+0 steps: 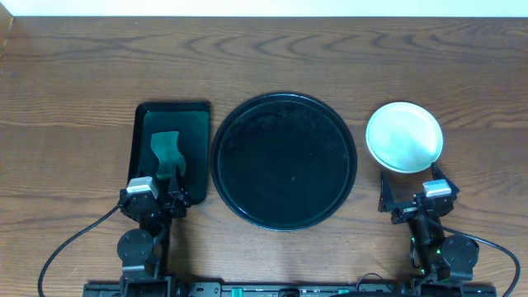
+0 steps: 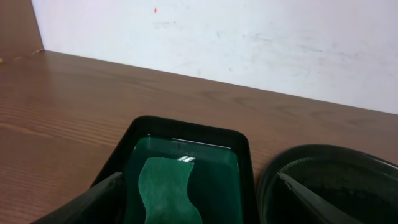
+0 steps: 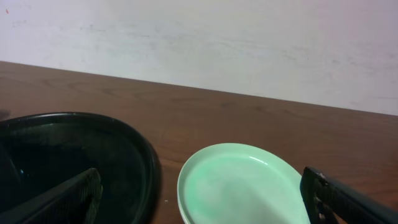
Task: Clean dirty plates on tray and stack at the side
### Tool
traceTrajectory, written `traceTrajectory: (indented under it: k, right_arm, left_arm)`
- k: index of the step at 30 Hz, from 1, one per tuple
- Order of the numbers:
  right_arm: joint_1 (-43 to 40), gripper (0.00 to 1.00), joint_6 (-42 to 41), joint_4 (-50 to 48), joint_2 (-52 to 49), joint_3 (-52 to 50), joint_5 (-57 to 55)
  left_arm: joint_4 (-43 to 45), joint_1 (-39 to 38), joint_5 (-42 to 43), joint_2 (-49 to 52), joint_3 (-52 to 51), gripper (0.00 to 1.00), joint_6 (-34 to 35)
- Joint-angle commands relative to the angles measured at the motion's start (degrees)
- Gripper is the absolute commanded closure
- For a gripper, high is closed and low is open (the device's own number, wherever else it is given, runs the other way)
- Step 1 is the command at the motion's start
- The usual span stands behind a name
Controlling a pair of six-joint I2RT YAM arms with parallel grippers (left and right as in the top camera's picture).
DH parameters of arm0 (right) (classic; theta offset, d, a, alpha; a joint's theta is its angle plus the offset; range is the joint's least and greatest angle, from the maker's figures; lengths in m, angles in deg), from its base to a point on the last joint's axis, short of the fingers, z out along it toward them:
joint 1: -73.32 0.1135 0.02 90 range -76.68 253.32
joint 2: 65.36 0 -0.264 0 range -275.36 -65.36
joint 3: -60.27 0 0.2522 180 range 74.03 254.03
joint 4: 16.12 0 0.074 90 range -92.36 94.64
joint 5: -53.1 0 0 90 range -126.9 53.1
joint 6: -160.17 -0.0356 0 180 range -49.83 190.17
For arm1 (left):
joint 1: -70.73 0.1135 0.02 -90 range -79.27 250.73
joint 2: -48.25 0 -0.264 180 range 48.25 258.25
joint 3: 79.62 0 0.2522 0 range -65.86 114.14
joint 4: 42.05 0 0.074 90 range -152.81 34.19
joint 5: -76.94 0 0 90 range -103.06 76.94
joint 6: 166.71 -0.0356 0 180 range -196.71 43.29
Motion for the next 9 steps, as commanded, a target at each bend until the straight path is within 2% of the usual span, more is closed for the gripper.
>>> traceTrajectory:
  k: [1,9]
  right_arm:
    - [0.4,0.01,0.5,0.0,0.4,-0.3,0.5]
    - [0.4,0.01,0.5,0.0,0.4,-0.3,0.5]
  left_arm:
    - [-2.7,-0.2,-0.5,0.1,-0.5,0.25,-1.0]
    - [-2.7,-0.2,-0.5,0.1,-0.5,0.25,-1.0]
